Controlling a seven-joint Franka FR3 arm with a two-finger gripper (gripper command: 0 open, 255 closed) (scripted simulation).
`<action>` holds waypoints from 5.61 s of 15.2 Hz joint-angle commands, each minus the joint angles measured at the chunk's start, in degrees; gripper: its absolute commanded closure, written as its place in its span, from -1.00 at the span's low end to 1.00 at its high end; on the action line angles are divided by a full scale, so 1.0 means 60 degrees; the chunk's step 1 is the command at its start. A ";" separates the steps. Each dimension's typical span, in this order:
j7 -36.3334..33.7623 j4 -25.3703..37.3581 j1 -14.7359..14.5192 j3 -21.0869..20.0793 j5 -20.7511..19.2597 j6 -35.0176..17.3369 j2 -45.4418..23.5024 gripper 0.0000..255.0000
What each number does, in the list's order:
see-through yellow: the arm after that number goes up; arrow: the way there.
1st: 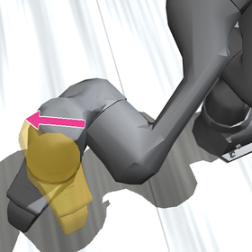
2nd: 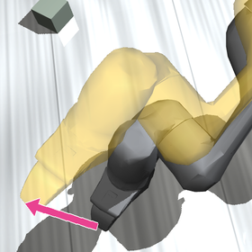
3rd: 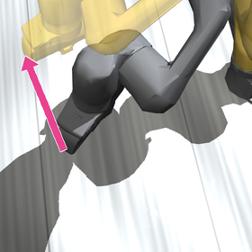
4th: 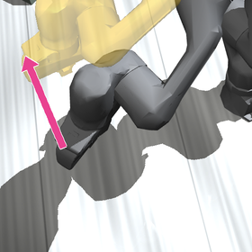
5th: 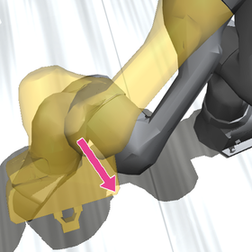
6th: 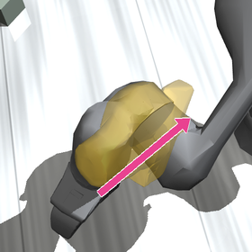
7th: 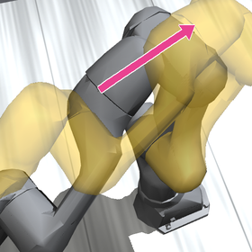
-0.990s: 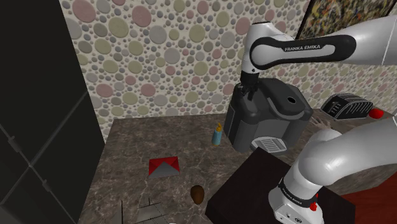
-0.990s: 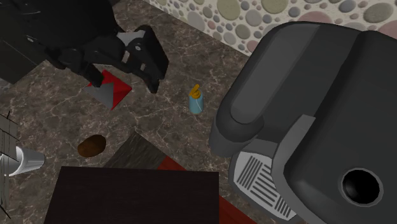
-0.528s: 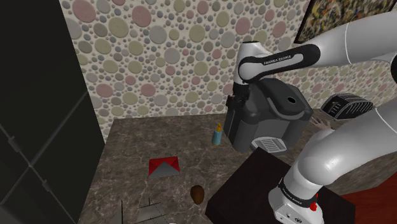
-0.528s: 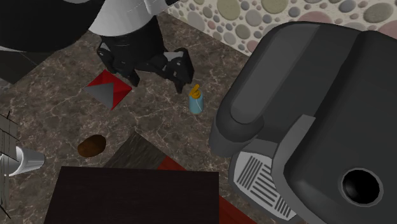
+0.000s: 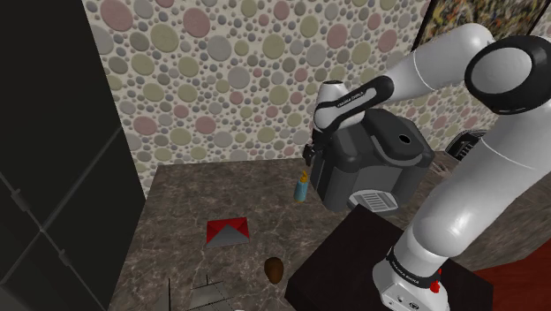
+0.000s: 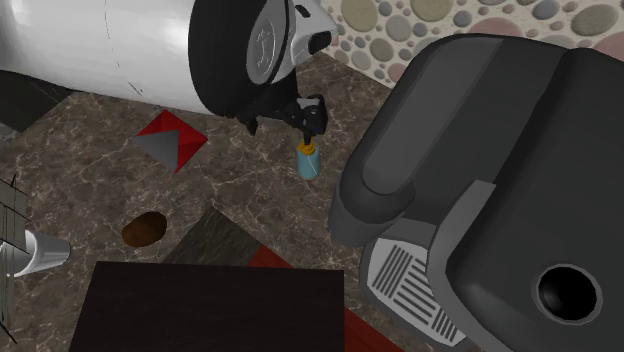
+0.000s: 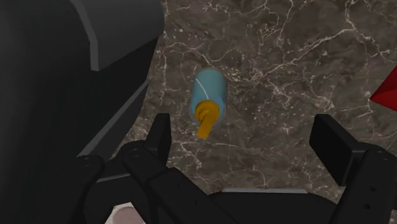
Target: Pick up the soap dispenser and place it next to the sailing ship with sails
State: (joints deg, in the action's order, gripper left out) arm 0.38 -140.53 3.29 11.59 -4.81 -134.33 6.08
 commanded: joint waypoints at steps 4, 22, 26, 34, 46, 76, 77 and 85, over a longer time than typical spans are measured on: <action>0.0558 0.0737 0.0102 0.0158 0.0729 -0.1282 -0.1965 -1.00; 0.1325 0.1664 0.0523 -0.0163 0.1815 -0.2887 -0.4505 -1.00; 0.1325 0.1663 0.0523 -0.0162 0.1814 -0.2886 -0.4502 1.00; 0.1325 0.1664 0.0523 -0.0163 0.1815 -0.2887 -0.4505 1.00; 0.0986 0.1667 0.0323 0.0115 0.1310 -0.1547 -0.3140 1.00; 0.0493 0.3017 0.0197 0.0229 0.0558 0.2141 -0.0743 1.00; 0.0486 0.3094 0.0196 0.0227 0.0547 0.2267 -0.0692 1.00; -0.0261 0.3197 -0.0140 -0.0160 0.0476 0.2782 -0.0289 1.00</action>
State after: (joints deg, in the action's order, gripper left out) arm 0.35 -121.01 3.11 11.41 -1.83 -117.99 3.67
